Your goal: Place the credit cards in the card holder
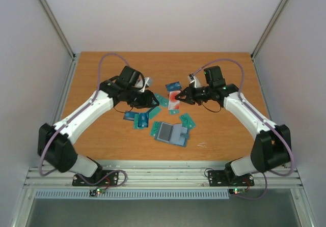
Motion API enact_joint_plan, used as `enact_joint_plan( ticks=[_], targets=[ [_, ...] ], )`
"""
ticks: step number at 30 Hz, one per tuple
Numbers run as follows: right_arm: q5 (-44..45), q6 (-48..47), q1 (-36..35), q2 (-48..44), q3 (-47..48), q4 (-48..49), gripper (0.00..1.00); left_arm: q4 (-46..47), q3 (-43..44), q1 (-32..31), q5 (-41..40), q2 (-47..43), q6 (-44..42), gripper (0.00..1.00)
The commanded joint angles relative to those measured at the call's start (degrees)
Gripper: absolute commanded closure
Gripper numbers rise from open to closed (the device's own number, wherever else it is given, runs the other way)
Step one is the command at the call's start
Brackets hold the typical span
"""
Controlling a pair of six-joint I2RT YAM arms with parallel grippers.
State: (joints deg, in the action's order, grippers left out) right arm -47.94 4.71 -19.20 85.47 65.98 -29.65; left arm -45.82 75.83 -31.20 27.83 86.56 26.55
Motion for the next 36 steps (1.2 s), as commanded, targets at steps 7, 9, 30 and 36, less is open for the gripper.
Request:
enact_joint_plan(
  ticks=[7,9,30,36],
  targets=[
    [-11.71,11.71,-0.13,-13.9,-5.08,9.98,0.99,30.49,-15.36,-0.11,20.24,-14.75,14.29,0.62],
    [-14.11,11.9,-0.22,-14.64,-4.69,10.06,0.99,37.01,-17.46,-0.14,23.35,-15.35,18.65,0.62],
    [-18.67,13.64,-1.89,-16.05,-2.25,12.95,0.99,62.75,-21.96,-1.84,29.63,-13.74,35.62,1.0],
    [-13.26,5.51,-1.9,-16.24,0.63,-1.52,0.67,52.27,-22.08,-1.77,25.24,-15.6,31.71,1.0]
  ],
)
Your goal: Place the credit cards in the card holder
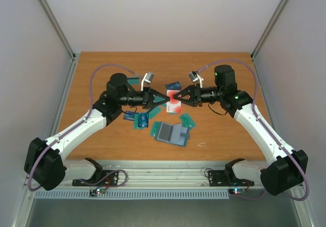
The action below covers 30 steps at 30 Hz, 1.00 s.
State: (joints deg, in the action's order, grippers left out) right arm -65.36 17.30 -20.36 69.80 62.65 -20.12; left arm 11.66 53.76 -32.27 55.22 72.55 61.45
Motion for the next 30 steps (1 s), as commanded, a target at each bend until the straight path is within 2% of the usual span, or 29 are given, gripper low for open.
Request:
enact_joint_plan(
  ticks=[1,3,5,10,14,18,23,30],
  targets=[
    [7.29,-10.42,-0.78,-0.8,4.65,-16.6,0.63,-11.56,1.08,-0.58,-3.98,-1.96,-5.95,1.0],
    [12.53,-14.76,-0.8,-1.68,3.42,-24.63,0.62,-24.47,3.01,-0.59,-7.58,-2.49,-13.62,1.0],
    [15.83,-16.25,-1.45,-3.61,-0.81,-27.53,0.62,-32.98,3.18,-0.52,-10.18,-2.66,-18.87,1.0],
    [24.3,-15.14,-7.64,-9.06,-13.26,-28.48,0.62,-42.43,-0.01,-0.47,-17.07,-3.04,-26.28,1.0],
    [29.82,-13.16,-11.06,-12.44,-21.29,-27.55,0.63,-44.24,-2.15,-0.47,-18.39,-2.28,-28.49,1.0],
    [30.82,-10.98,-13.41,-11.47,-27.05,-22.09,0.64,-45.04,-2.84,-0.51,-17.64,0.38,-30.19,1.0],
    [32.73,-9.62,-16.62,-5.09,-30.18,-13.94,0.67,-43.85,-2.96,-0.5,-16.52,5.13,-32.08,1.0],
    [34.69,-11.25,-17.0,5.35,-29.05,-9.0,0.71,-41.19,-1.39,-1.92,-13.77,13.55,-32.71,1.0]
  ],
)
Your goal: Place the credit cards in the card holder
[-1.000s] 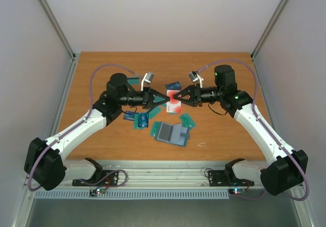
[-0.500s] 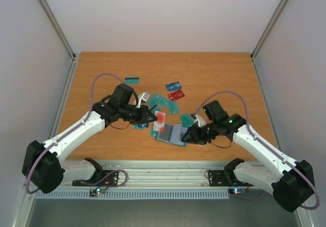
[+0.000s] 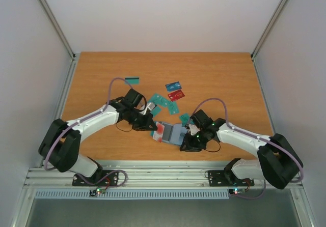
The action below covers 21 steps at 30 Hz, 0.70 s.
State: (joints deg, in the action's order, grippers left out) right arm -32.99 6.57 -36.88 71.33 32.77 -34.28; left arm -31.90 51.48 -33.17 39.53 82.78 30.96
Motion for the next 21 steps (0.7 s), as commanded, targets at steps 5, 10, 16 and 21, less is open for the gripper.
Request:
enact_joint_plan(
  ticks=[5,10,16,21],
  targets=[
    [5.69,-2.14,-0.39,10.09,3.04,4.82,0.73,1.46,3.43,-1.61,1.25,8.01,-4.32,1.0],
    [11.04,-4.56,1.55,13.2,6.35,0.47,0.74,2.98,4.81,-1.68,2.02,11.51,-4.27,1.0],
    [12.6,-5.64,6.15,14.79,7.18,-1.86,0.75,5.24,5.42,-1.8,1.12,14.6,-3.25,1.0],
    [5.79,-8.13,6.55,9.41,5.85,-2.79,0.72,9.69,4.56,-1.81,1.24,17.0,-1.21,1.0]
  ],
)
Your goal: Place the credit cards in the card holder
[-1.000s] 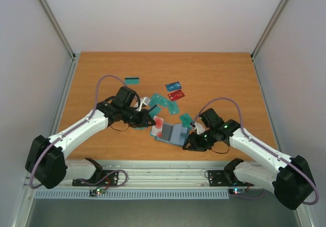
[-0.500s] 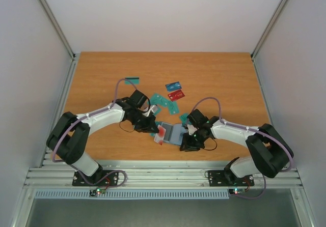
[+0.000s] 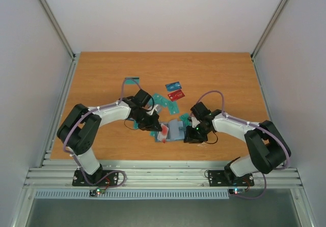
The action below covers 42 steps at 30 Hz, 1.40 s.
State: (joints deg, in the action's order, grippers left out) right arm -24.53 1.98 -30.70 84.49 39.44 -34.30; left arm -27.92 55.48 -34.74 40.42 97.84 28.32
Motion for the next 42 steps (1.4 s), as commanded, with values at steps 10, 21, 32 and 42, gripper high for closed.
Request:
enact_joint_plan(
  ticks=[10,21,32,42],
  targets=[
    [-9.09,-5.34,0.33,-9.95,7.93,-8.36,0.57,8.23,0.59,-0.32,-0.14,2.62,2.73,1.0],
    [-5.85,-4.51,1.25,4.97,13.38,-3.73,0.51,6.82,0.59,-0.28,-0.11,2.32,1.98,1.0],
    [-8.97,-3.79,1.36,11.54,13.75,-0.02,0.87,9.04,0.18,-0.28,0.9,1.44,3.46,1.0],
    [-4.49,-4.01,3.28,13.41,12.36,-1.59,0.99,12.14,-0.62,-0.26,2.19,2.03,5.01,1.0]
  ],
)
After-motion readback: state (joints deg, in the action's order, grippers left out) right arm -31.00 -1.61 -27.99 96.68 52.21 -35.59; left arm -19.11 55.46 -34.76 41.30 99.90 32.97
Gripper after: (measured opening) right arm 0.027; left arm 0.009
